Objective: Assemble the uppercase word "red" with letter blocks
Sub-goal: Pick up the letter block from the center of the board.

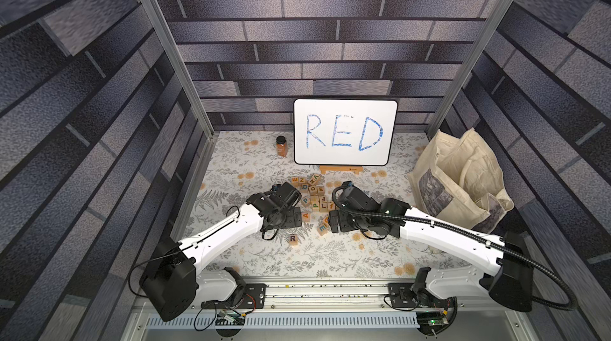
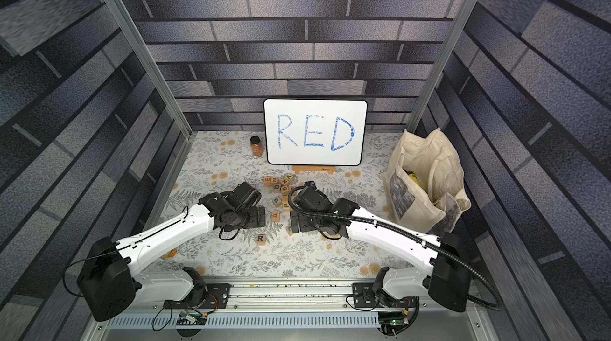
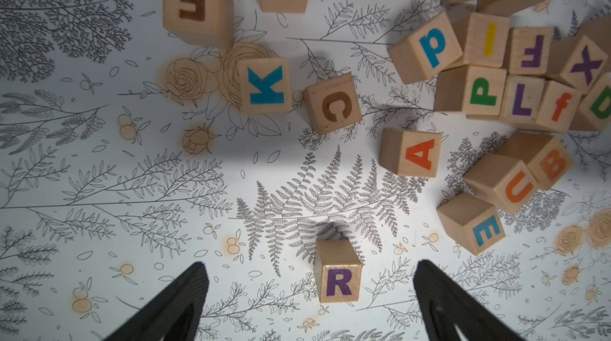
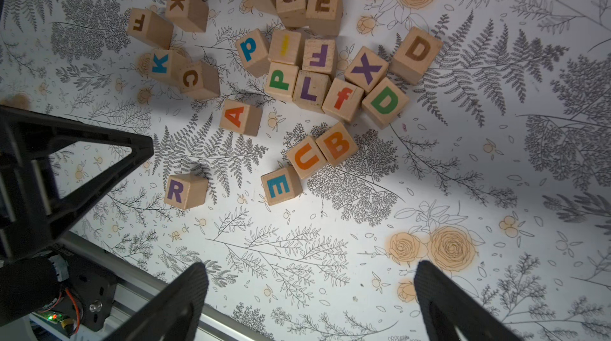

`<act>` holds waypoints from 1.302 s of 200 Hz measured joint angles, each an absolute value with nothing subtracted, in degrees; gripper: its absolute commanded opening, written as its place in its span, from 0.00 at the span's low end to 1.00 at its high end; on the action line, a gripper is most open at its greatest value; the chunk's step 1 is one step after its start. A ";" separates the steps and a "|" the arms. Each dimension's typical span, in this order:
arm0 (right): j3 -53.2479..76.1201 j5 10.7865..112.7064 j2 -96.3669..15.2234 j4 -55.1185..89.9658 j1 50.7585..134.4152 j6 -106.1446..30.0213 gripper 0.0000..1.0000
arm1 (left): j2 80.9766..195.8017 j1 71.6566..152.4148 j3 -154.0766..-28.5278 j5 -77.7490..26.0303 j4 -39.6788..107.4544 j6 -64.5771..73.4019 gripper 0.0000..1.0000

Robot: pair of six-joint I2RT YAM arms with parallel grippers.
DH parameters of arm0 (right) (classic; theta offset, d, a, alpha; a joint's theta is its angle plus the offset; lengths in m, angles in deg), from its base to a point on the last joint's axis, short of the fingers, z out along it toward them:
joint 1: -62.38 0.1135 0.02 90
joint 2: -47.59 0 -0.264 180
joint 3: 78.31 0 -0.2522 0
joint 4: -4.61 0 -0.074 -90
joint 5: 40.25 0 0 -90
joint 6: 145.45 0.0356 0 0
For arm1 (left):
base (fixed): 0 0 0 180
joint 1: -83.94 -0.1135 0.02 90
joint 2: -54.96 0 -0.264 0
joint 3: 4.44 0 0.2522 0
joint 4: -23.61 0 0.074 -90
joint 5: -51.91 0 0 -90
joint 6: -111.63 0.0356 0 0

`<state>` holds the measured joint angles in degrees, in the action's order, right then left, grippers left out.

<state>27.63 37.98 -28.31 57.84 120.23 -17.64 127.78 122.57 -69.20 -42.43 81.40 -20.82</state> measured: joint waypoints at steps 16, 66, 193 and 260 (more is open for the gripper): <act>24.75 37.54 -30.51 58.08 119.97 -18.17 1.00 | 126.55 121.19 -69.31 -41.18 81.36 -19.54 1.00; 19.66 37.78 -35.96 58.86 117.04 -19.02 1.00 | 123.80 117.94 -69.31 -35.94 80.18 -15.73 1.00; 5.69 41.74 -52.35 62.17 109.34 -22.23 0.90 | 118.49 116.82 -66.84 -26.03 69.42 -9.79 1.00; 0.51 44.73 -59.87 62.34 106.52 -24.46 0.79 | 116.74 116.45 -65.83 -26.06 67.50 -7.67 1.00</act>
<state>0.51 44.73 -59.87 62.34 106.52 -24.46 116.74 116.45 -65.83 -26.06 67.50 -7.67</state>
